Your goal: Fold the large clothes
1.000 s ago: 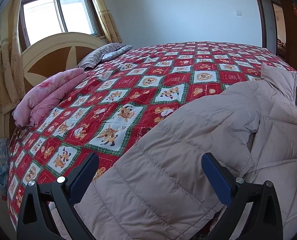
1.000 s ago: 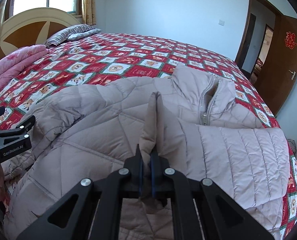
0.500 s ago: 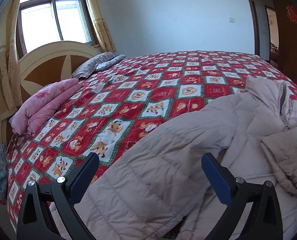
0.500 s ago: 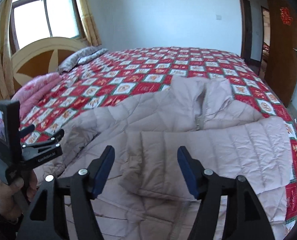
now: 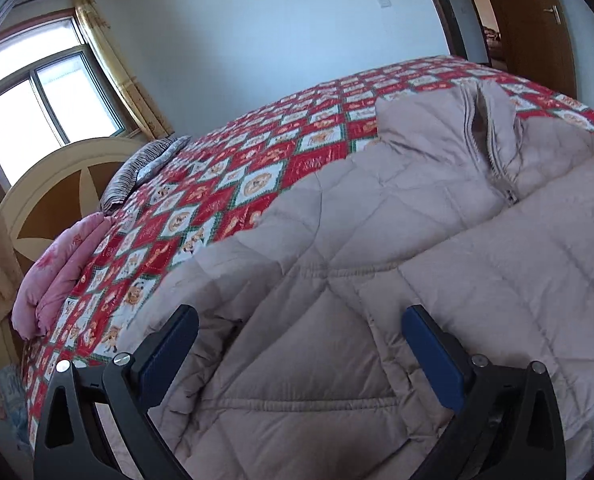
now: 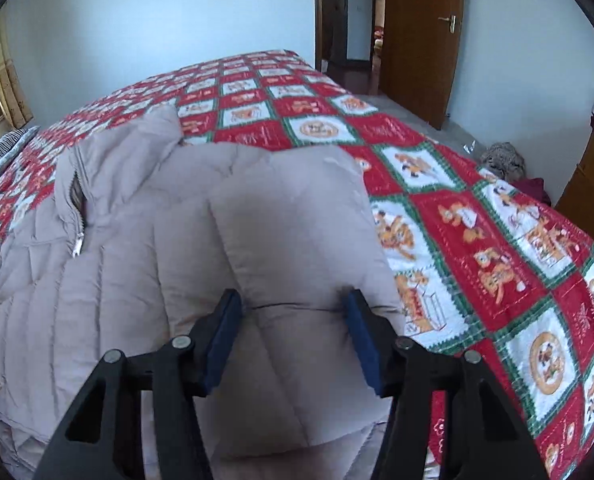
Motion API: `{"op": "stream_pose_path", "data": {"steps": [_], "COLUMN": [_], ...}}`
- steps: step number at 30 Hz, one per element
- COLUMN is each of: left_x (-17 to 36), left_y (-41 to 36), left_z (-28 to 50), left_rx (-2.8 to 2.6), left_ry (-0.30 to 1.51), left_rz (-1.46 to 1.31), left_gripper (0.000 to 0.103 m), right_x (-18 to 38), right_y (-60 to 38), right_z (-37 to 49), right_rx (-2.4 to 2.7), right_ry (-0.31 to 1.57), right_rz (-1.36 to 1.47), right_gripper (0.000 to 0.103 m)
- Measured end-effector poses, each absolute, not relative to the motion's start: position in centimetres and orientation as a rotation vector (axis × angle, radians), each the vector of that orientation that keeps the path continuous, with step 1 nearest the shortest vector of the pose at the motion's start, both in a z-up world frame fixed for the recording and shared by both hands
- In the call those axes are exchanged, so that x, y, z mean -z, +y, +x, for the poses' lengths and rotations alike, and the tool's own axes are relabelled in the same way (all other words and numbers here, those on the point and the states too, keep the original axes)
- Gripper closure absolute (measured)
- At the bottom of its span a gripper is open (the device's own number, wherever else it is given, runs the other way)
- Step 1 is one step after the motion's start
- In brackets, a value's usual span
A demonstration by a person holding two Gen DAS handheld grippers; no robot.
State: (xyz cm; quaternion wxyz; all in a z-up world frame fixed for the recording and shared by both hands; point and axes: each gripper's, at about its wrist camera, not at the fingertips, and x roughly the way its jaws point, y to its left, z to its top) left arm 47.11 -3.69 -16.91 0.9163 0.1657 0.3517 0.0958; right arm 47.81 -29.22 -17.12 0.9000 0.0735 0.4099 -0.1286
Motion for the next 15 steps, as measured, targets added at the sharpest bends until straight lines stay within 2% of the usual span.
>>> {"op": "stream_pose_path", "data": {"steps": [10, 15], "left_x": [18.8, 18.9], "left_y": [-2.7, -2.6], "left_z": [48.4, 48.4], "left_rx": [-0.132, -0.130], "left_ry": [0.782, 0.778], "left_rz": [0.226, 0.216], "left_gripper": [0.001, 0.001], "right_x": [19.3, 16.0], "right_y": [-29.2, -28.5], "right_z": [47.4, 46.2], "right_rx": [0.300, 0.334], "right_ry": [0.830, 0.817], "right_rz": [0.075, 0.110], "right_gripper": [0.044, 0.042]}}
